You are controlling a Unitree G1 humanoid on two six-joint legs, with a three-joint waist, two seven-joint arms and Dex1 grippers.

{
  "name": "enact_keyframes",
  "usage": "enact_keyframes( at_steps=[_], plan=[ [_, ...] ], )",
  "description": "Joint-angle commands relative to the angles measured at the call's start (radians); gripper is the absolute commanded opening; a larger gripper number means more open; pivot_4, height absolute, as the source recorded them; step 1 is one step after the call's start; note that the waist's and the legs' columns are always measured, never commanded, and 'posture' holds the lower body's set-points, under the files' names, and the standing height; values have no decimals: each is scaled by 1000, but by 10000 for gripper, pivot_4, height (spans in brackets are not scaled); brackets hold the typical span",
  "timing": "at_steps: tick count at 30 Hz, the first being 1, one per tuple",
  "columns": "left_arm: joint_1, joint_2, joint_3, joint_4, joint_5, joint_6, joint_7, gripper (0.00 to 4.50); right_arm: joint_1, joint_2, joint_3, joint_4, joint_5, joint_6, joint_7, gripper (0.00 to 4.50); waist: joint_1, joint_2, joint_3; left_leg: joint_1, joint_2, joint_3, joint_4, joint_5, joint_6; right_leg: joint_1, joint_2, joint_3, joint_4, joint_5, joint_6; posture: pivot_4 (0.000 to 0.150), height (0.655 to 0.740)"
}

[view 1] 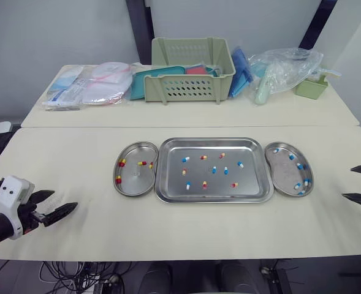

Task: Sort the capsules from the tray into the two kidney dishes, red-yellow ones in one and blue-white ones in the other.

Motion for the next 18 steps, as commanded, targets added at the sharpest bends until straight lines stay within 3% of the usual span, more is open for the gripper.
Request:
enact_keyframes(
  at_steps=[1, 9, 13, 18],
  plan=[
    [43, -8, 63, -70, -41, -13, -45, 44869, -4, -20, -25, 1, 8, -7, 2, 45000, 1, 0, 0, 0, 0, 0, 0, 0, 0, 0, 0, 0, 0, 0, 0, 1500, 7400],
    [172, -95, 42, -336, -158, -9, -140, 44869, 35, -29, -51, 9, 14, -9, 14, 45000, 2, 0, 0, 0, 0, 0, 0, 0, 0, 0, 0, 0, 0, 0, 0, 1500, 7400],
    [225, -236, -58, -528, -196, -89, -141, 44869, 130, -21, -122, -10, 22, -2, 1, 45000, 4, 0, 0, 0, 0, 2, 0, 0, 0, 1, -1, 1, -1, 0, 0, 1500, 7400],
    [232, -351, -236, -638, -141, -154, -79, 44869, 259, 13, -210, -70, 31, 14, -25, 45000, 8, 1, -1, 1, 0, 1, 1, 0, 0, 3, 0, 1, -1, 0, 0, 1500, 7400]
  ],
)
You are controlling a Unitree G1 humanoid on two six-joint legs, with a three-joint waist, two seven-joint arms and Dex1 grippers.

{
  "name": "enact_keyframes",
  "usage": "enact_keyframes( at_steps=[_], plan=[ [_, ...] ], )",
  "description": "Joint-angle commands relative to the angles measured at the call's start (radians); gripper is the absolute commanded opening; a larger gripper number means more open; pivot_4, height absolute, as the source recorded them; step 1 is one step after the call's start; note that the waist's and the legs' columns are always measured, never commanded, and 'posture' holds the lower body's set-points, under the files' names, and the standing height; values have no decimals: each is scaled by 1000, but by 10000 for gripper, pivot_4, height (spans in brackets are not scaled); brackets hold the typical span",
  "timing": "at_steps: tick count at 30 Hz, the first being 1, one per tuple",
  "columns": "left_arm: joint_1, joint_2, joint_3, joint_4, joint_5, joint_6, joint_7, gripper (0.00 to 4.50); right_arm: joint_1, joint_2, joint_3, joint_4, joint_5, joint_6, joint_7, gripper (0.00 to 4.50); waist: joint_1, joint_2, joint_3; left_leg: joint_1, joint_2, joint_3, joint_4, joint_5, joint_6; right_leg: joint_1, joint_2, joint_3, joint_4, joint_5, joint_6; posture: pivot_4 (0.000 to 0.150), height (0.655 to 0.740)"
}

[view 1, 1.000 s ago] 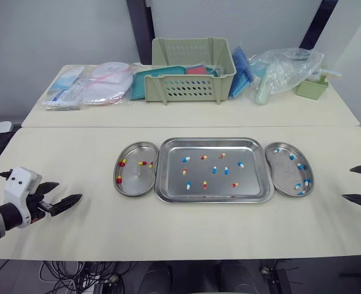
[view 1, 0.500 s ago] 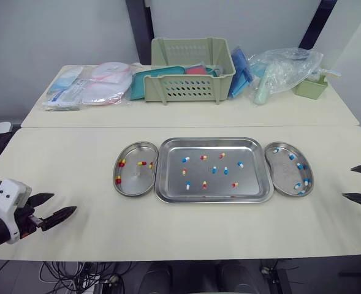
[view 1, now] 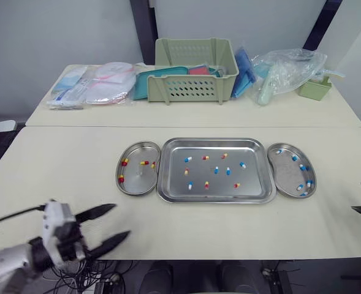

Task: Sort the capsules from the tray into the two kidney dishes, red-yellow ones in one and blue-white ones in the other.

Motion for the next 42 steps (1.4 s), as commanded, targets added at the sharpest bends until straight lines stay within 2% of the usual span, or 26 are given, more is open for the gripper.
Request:
enact_keyframes(
  at_steps=[1, 4, 9, 12, 15, 19, 23, 26, 29, 34, 42],
  plan=[
    [-11, -57, -87, -51, 45, -98, 35, 44869, 61, 17, -85, -51, 21, 12, -19, 45000, 1, 0, 0, 0, 0, 0, 0, 0, 0, 0, 0, 0, 0, 0, 0, 1500, 7400],
    [-31, -110, -138, -29, 75, -164, 65, 44869, 127, 42, -141, -96, 26, 30, -36, 45000, 3, 0, 0, 0, 0, 0, 0, 0, 0, 0, 0, 0, 0, 0, 0, 1500, 7400],
    [-56, -129, -162, 7, 99, -224, 95, 44869, 222, 102, -210, -209, 42, 69, -71, 45000, 2, 0, 0, 0, 0, 0, 0, 0, 0, 0, 0, 0, 0, 0, 0, 1500, 7400],
    [-73, -129, -169, 40, 107, -248, 105, 44869, 294, 156, -222, -430, 103, 176, -75, 45000, 3, 1, -1, 0, 0, 0, 0, 0, 0, 0, 0, 0, -1, 0, 0, 1500, 7400],
    [-72, -124, -172, 60, 109, -266, 103, 44869, 307, 199, -202, -711, 226, 351, -137, 45000, 0, 2, -1, 0, 0, 0, 0, 0, 0, 0, 0, 0, 0, 0, 0, 1500, 7400],
    [-79, -116, -172, 73, 106, -274, 110, 44869, 246, 219, -76, -1003, 314, 504, -271, 45000, 3, 2, -1, 0, 0, -2, 0, 0, 0, 1, 1, -1, 0, 0, 0, 1500, 7400],
    [-80, -108, -183, 66, 104, -271, 113, 44869, 78, 239, 122, -1145, 361, 633, -424, 45000, 15, -2, 0, -2, 0, -3, 1, 0, 0, 0, 0, -2, -1, 0, 0, 1500, 7400],
    [-81, -102, -192, 62, 104, -271, 118, 44869, -101, 279, 305, -1152, 326, 686, -508, 45000, 18, -3, 1, -2, 0, -3, 1, 0, 0, 0, 0, -3, -1, 0, 0, 1500, 7400],
    [-82, -98, -198, 60, 105, -269, 124, 45000, -248, 313, 466, -1118, 257, 703, -536, 39145, 18, -3, 1, -2, 0, -4, 1, 0, 0, 0, 0, -3, -1, 0, 0, 1500, 7400],
    [-84, -94, -215, 54, 108, -271, 138, 45000, -467, 429, 693, -1005, 147, 710, -561, 22344, 18, -5, 1, -2, 0, -5, 0, 0, 0, -1, 0, -4, -1, 0, 0, 1500, 7400],
    [-84, -88, -236, 50, 113, -279, 151, 45000, -662, 557, 922, -820, -15, 705, -546, 22344, 17, -5, 1, -2, 0, -5, 0, 0, 0, -2, 0, -4, 0, 0, 0, 1500, 7400]
  ],
)
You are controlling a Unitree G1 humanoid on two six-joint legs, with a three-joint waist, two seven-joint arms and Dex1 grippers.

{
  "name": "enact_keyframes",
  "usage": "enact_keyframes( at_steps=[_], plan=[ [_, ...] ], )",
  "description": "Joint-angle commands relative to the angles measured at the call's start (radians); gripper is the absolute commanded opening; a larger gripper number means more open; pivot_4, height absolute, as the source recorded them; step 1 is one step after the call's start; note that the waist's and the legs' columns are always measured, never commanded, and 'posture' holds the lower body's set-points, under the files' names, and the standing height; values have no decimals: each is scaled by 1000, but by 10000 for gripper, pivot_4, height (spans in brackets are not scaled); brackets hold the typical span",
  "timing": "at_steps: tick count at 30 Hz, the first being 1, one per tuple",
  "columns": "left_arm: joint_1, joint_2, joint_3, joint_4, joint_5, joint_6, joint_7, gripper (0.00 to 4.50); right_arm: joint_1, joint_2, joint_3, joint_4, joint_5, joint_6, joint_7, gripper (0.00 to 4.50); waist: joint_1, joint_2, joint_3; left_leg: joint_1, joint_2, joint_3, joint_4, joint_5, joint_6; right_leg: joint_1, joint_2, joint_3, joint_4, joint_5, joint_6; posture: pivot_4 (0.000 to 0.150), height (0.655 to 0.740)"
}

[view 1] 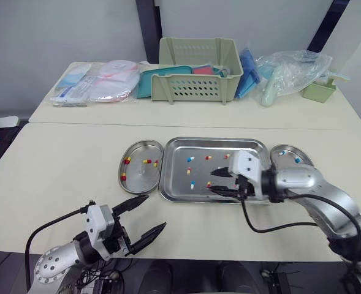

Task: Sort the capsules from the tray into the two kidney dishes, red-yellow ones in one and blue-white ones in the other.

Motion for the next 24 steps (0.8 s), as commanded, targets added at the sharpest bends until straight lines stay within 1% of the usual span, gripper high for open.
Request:
enact_keyframes(
  at_steps=[1, 10, 16, 24],
  plan=[
    [4, 8, -9, -30, 1, -15, 6, 45000, -60, 38, 61, 46, -52, -7, 18, 22344, 0, 0, 0, 0, 0, 0, 0, 0, 0, 0, 0, 0, 0, 0, 0, 1500, 7400],
    [8, 15, -16, -34, 3, -21, 12, 45000, -162, 157, 145, 233, -167, -57, 24, 22344, -2, 0, 0, -1, 0, 0, 0, 0, 0, -2, 0, 0, 1, 0, 0, 1500, 7400],
    [11, 16, -19, -39, 3, -16, 20, 45000, -170, 212, 158, 286, -210, -63, 26, 22344, -2, 0, 0, -2, 0, 0, 0, 0, 0, -4, 0, 0, 1, 0, 0, 1500, 7400],
    [7, 20, -25, -40, 2, -10, 27, 45000, -161, 241, 171, 322, -240, -68, 33, 22344, -2, 0, 0, -2, 0, 0, 0, 0, 0, -4, 0, 0, 1, 0, 0, 1500, 7400]
  ],
)
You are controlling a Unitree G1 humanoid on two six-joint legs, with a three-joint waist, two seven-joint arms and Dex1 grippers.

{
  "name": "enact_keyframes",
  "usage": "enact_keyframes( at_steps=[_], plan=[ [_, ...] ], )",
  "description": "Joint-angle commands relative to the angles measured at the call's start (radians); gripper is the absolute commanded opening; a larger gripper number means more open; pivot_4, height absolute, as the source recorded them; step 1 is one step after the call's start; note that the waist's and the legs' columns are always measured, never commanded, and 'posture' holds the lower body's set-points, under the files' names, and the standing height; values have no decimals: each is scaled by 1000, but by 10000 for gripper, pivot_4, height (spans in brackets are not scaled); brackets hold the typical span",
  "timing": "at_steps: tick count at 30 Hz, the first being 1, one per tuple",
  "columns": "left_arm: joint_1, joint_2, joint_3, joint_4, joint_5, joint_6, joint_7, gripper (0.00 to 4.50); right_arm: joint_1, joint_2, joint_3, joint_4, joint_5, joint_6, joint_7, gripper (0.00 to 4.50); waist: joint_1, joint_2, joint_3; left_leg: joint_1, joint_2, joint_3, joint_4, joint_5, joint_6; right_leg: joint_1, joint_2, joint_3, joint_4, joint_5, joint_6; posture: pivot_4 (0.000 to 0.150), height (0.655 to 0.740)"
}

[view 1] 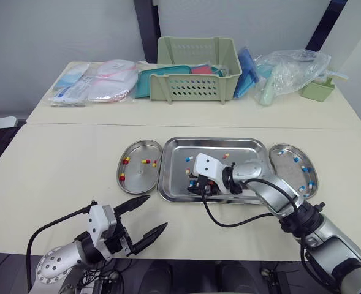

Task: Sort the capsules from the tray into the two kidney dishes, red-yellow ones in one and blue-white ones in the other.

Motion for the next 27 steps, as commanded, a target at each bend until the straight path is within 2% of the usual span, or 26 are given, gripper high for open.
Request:
enact_keyframes(
  at_steps=[1, 17, 24, 27],
  plan=[
    [3, 10, -9, -36, -3, -7, 2, 45000, -9, 9, 2, 14, -28, -28, 6, 22344, 0, 0, 0, 0, 0, 0, 0, 0, 0, 0, 0, 0, 0, 0, 0, 1500, 7400],
    [-9, 24, -18, -36, -3, -2, 15, 45000, 24, 2, -17, 94, -58, -115, 50, 22344, -1, 0, 0, 0, 0, 0, 0, 0, 0, 0, 0, 0, 0, 0, 0, 1500, 7400],
    [-16, 28, -23, -31, -3, -2, 19, 45000, 21, 14, -32, 106, -63, -130, 58, 7511, -1, 0, 0, 0, 0, 0, 0, 0, 0, 0, 0, 0, 0, 0, 0, 1500, 7400],
    [-20, 28, -25, -28, -2, -2, 23, 45000, 16, 19, -37, 109, -63, -148, 68, 7212, -1, 0, 0, 0, 0, 0, 0, 0, 0, 0, 0, 0, 0, 0, 0, 1500, 7400]
  ],
)
